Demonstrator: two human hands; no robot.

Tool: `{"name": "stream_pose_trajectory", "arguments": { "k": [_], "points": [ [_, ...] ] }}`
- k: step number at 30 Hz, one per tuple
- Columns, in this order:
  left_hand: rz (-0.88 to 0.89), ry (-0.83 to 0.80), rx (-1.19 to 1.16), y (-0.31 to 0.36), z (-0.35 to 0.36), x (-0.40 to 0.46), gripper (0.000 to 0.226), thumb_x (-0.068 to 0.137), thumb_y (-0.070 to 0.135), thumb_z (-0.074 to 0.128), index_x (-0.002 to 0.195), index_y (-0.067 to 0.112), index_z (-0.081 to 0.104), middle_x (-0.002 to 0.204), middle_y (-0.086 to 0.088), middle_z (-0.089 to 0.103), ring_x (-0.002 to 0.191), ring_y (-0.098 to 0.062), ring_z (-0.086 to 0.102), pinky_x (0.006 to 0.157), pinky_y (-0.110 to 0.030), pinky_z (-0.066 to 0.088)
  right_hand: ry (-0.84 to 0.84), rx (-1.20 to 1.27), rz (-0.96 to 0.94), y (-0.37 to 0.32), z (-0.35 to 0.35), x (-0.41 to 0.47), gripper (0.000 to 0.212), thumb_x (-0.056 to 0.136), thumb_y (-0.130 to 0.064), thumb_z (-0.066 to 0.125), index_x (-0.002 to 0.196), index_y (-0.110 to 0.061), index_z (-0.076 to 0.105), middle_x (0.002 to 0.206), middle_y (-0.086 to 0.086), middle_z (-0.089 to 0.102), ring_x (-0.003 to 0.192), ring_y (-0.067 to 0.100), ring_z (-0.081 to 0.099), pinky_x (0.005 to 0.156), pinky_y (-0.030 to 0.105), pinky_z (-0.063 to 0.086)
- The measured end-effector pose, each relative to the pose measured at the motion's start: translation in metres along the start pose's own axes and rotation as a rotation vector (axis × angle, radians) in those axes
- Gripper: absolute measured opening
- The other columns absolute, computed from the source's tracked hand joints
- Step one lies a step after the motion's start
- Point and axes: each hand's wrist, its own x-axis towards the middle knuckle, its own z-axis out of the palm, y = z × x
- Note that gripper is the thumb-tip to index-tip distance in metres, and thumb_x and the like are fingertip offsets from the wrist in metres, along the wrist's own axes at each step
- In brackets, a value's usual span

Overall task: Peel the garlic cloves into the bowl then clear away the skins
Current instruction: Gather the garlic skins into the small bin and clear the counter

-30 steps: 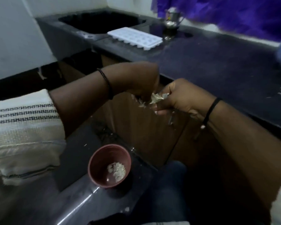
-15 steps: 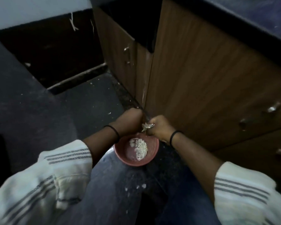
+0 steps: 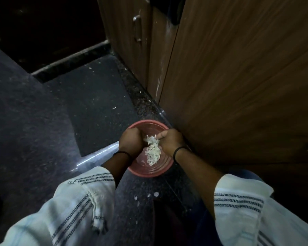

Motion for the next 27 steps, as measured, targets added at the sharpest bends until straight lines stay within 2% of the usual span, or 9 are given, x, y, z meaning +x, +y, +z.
{"name": "stream_pose_trajectory", "arguments": {
  "k": [4, 8, 11, 13, 16, 19, 21, 25, 27],
  "points": [
    [-0.068, 0.034, -0.036, -0.004, 0.015, 0.012, 0.024, 0.09, 0.027, 0.068, 0.088, 0.004, 0.074, 0.095, -0.019, 0.073, 0.092, -0.034, 0.067, 0.069, -0.031, 0.041, 0.052, 0.048, -0.028, 0.009, 0.008, 0.007, 0.031, 0.083, 0.004, 0.066, 0.062, -0.019, 0.065, 0.068, 0.005, 0.069, 0.072, 0.022, 0.067, 0.078, 0.042, 0.06],
    [-0.09, 0.009, -0.067, -0.008, 0.042, 0.021, 0.02, 0.093, 0.007, 0.052, 0.098, 0.0, 0.071, 0.101, -0.021, 0.072, 0.095, -0.038, 0.066, 0.082, -0.038, 0.047, 0.067, 0.056, -0.057, 0.016, 0.016, 0.014, 0.009, 0.085, -0.002, 0.069, 0.083, -0.008, 0.076, 0.09, 0.009, 0.075, 0.087, 0.019, 0.067, 0.085, 0.031, 0.054],
    [-0.178, -0.048, -0.234, -0.009, 0.055, 0.023, 0.024, 0.096, 0.006, 0.051, 0.108, -0.006, 0.068, 0.107, -0.024, 0.07, 0.101, -0.04, 0.066, 0.08, -0.036, 0.049, 0.004, 0.053, -0.016, 0.018, 0.019, 0.015, 0.026, 0.09, 0.005, 0.054, 0.102, -0.005, 0.076, 0.103, 0.003, 0.072, 0.102, 0.014, 0.063, 0.093, 0.022, 0.047],
    [-0.268, -0.037, -0.358, -0.012, 0.06, 0.024, 0.024, 0.095, 0.009, 0.053, 0.108, -0.004, 0.069, 0.104, -0.021, 0.072, 0.097, -0.037, 0.069, 0.074, -0.031, 0.051, 0.0, 0.08, -0.004, 0.02, 0.024, 0.018, 0.028, 0.088, 0.006, 0.055, 0.094, -0.01, 0.077, 0.099, 0.007, 0.075, 0.097, 0.021, 0.069, 0.094, 0.036, 0.055],
    [-0.359, 0.08, -0.524, -0.015, 0.065, 0.024, 0.025, 0.086, 0.022, 0.064, 0.08, 0.001, 0.075, 0.078, -0.017, 0.074, 0.077, -0.032, 0.072, 0.07, -0.039, 0.057, 0.057, 0.048, -0.013, 0.026, 0.032, 0.02, 0.02, 0.082, -0.005, 0.07, 0.07, -0.021, 0.072, 0.08, 0.002, 0.075, 0.08, 0.022, 0.071, 0.079, 0.041, 0.06],
    [-0.459, 0.094, -0.693, -0.024, 0.085, 0.027, 0.039, 0.077, 0.042, 0.07, 0.066, 0.005, 0.071, 0.066, -0.014, 0.072, 0.062, -0.028, 0.07, 0.065, -0.043, 0.059, 0.112, 0.027, -0.06, 0.026, 0.033, 0.014, 0.009, 0.087, -0.017, 0.068, 0.087, -0.017, 0.077, 0.093, 0.002, 0.076, 0.09, 0.02, 0.069, 0.082, 0.034, 0.056],
    [-0.589, -0.014, -1.04, -0.016, 0.089, 0.026, 0.035, 0.087, 0.039, 0.066, 0.074, 0.007, 0.069, 0.077, -0.017, 0.071, 0.057, -0.028, 0.066, 0.058, -0.036, 0.055, 0.009, 0.079, -0.087, 0.024, 0.036, 0.011, 0.022, 0.096, -0.021, 0.058, 0.108, -0.013, 0.075, 0.111, 0.006, 0.074, 0.104, 0.021, 0.066, 0.091, 0.032, 0.051],
    [-0.712, -0.21, -1.706, 0.015, 0.07, 0.019, 0.041, 0.106, 0.025, 0.032, 0.126, 0.004, 0.061, 0.136, -0.024, 0.055, 0.11, -0.036, 0.061, 0.082, -0.033, 0.045, -0.239, 0.193, -0.078, 0.026, 0.059, 0.002, 0.048, 0.107, -0.039, 0.033, 0.15, -0.02, 0.042, 0.157, -0.001, 0.04, 0.145, 0.015, 0.034, 0.121, 0.035, 0.023],
    [-0.722, -0.258, -1.805, 0.02, 0.061, 0.018, 0.049, 0.106, 0.028, 0.024, 0.111, 0.002, 0.065, 0.138, -0.023, 0.052, 0.107, -0.036, 0.06, 0.094, -0.037, 0.039, -0.283, 0.12, -0.088, 0.031, 0.066, 0.002, 0.055, 0.107, -0.047, 0.023, 0.157, -0.024, 0.025, 0.164, -0.004, 0.021, 0.151, 0.011, 0.016, 0.125, 0.037, 0.01]
  ]
}}
